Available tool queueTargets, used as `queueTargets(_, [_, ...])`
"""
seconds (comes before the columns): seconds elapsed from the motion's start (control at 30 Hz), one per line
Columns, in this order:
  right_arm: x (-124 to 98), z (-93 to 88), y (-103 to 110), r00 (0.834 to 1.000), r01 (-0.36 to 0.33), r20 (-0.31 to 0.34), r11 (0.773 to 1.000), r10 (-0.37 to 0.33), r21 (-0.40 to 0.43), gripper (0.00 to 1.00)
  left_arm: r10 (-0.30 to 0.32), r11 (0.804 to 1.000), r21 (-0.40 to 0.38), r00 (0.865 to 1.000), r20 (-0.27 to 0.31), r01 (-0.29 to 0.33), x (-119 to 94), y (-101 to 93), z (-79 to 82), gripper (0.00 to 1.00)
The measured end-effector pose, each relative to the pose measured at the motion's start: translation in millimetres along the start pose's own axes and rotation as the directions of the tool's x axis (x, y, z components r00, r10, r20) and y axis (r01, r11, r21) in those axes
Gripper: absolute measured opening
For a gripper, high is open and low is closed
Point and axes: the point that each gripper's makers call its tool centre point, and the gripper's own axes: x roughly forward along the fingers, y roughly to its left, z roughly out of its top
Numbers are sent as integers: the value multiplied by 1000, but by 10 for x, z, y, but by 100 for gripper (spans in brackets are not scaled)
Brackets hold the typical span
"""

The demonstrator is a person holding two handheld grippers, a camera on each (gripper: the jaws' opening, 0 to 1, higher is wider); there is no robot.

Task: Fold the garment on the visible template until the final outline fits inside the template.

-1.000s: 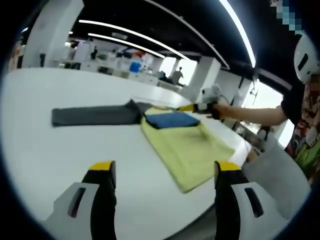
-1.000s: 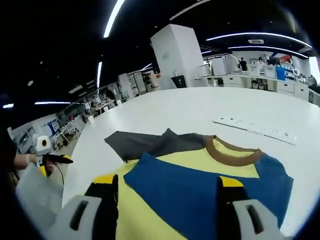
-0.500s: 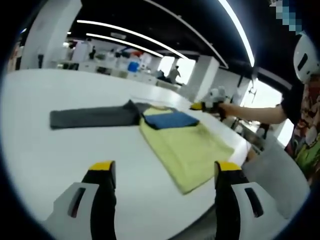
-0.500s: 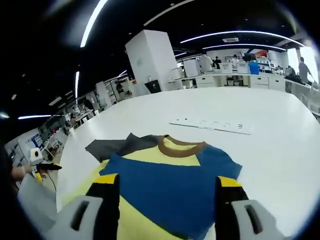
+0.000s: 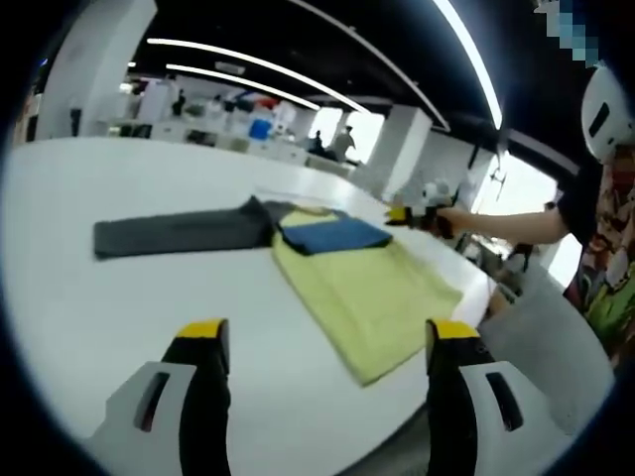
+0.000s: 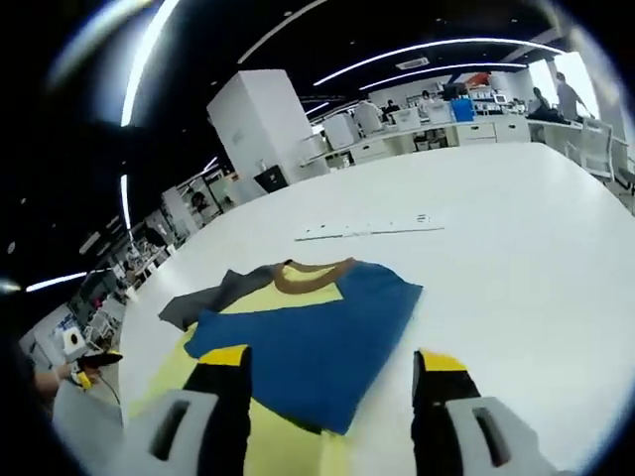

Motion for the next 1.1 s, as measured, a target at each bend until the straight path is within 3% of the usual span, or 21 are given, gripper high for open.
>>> queueTargets(0.1, [-39,-33,-77,1000,-2,1,999,2,34,55,1,1000,-1,1000,1,-1,-6,1,3,77])
queueTargets(0.23, [-71,-98,-96,1000,-29,-2,987,30,159,51,5,1000,-2,1000,1,-5,-20,15,-1,77])
queueTargets(0.53, [-136,-193,-50,998,-57,12,958,56,282,27,8,1000,-6,1000,2,-8,-31,12,-14,77])
queueTargets(0.7, [-102,-297,-44,999,-49,-5,950,53,308,20,12,1000,-8,1000,6,-12,-37,13,-10,77])
queueTargets(0.83, [-78,-389,-66,999,-25,-30,957,36,290,14,14,1000,-10,1000,7,-14,-44,9,-15,77])
queueTargets(1.0, [-57,-371,-16,999,-48,3,934,50,354,6,20,1000,-13,1000,3,-20,-57,16,-39,77])
queueTargets(1.1, [-49,-376,10,999,-48,1,939,51,340,0,23,1000,-15,1000,4,-23,-62,21,-38,77])
